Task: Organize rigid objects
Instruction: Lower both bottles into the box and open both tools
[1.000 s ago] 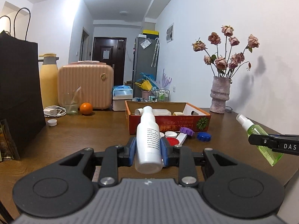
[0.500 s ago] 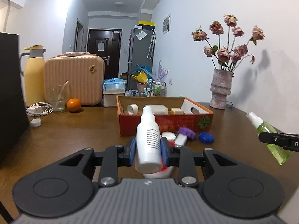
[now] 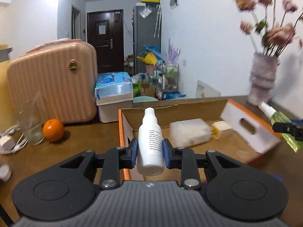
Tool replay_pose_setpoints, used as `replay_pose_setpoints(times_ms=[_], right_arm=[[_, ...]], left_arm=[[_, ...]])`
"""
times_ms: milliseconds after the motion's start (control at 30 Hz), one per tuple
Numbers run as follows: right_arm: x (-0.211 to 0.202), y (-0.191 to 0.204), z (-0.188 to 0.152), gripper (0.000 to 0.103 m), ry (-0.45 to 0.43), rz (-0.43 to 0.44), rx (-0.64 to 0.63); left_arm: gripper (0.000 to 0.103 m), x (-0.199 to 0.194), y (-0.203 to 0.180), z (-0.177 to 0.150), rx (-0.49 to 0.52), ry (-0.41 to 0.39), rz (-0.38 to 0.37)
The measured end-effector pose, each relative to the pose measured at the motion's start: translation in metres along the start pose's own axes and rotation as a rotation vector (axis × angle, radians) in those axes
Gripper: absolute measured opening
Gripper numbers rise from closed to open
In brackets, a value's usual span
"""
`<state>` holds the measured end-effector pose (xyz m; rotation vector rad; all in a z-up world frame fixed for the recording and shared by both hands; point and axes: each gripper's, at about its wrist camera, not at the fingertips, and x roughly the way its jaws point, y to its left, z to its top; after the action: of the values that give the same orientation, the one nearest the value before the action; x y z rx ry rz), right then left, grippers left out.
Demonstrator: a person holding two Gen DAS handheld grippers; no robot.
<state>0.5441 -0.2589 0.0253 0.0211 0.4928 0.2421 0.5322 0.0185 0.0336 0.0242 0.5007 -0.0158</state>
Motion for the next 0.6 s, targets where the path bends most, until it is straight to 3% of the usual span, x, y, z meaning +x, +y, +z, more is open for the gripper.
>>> replay_pose_setpoints(times_ms=[267,433,600], right_arm=[[0.099,0.005,0.019,0.030,0.149,-0.069,-0.064],[0.122,0.004,0.011,0.030,0.198,-0.092,-0.100],[0.126,0.023,0.003,0.029,0.240,-0.173,-0.257]], left_arm=[[0.028,0.070,0.000,0.012,0.038,0.092,0.003],[0.029,0.089,0.004,0.008,0.059,0.128,0.017],[0.030,0.095,0.003,0.012,0.086,0.143,0.017]])
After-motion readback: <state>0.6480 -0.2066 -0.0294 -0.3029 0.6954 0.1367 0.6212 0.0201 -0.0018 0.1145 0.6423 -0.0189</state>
